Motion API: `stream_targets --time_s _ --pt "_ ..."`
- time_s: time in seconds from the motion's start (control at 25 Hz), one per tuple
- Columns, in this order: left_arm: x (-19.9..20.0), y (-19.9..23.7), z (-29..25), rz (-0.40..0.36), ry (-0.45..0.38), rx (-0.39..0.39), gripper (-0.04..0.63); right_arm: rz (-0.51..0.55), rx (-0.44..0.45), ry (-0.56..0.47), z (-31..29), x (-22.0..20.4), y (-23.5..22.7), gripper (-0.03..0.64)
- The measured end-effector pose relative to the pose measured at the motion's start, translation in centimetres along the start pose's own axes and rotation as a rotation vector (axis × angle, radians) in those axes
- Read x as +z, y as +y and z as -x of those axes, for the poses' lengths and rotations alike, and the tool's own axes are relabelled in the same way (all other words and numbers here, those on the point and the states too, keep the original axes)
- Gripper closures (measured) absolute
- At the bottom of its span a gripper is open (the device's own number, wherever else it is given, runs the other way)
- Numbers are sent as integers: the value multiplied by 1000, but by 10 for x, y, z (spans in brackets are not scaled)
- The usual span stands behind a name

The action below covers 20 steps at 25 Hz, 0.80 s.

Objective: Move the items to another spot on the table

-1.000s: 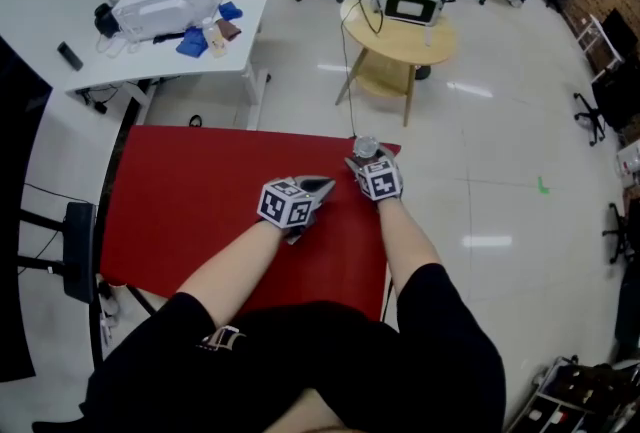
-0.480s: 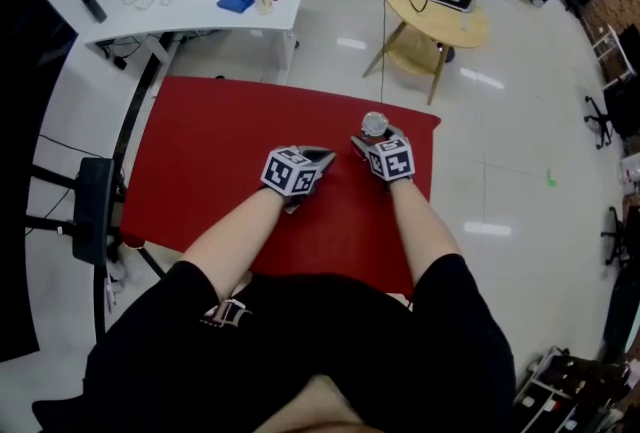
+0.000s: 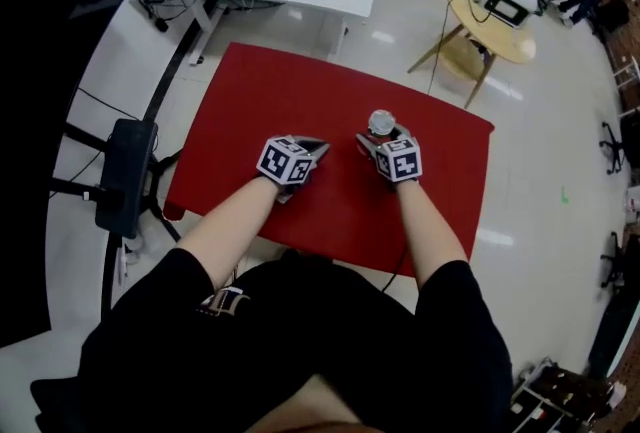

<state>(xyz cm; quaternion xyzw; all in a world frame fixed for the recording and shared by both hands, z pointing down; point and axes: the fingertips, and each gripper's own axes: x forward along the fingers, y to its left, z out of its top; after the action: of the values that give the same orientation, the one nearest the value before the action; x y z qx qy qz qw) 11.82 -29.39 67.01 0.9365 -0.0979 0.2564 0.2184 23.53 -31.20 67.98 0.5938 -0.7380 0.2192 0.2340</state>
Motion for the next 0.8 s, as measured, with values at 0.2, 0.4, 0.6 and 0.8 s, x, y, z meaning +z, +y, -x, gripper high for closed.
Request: stream_targets --time_s 0.2,0.4,0.6,0.8 --pt "-26 42 54 57 -19 79 603 83 137 48 -41 19 84 270" --pt "-63 97 132 135 -66 179 603 183 258 41 -85 49 178 270" --pt "-114 152 221 187 -76 228 603 209 297 37 -121 68 279 270" --pt "-168 194 308 191 -39 250 603 206 333 30 -149 74 383 270"
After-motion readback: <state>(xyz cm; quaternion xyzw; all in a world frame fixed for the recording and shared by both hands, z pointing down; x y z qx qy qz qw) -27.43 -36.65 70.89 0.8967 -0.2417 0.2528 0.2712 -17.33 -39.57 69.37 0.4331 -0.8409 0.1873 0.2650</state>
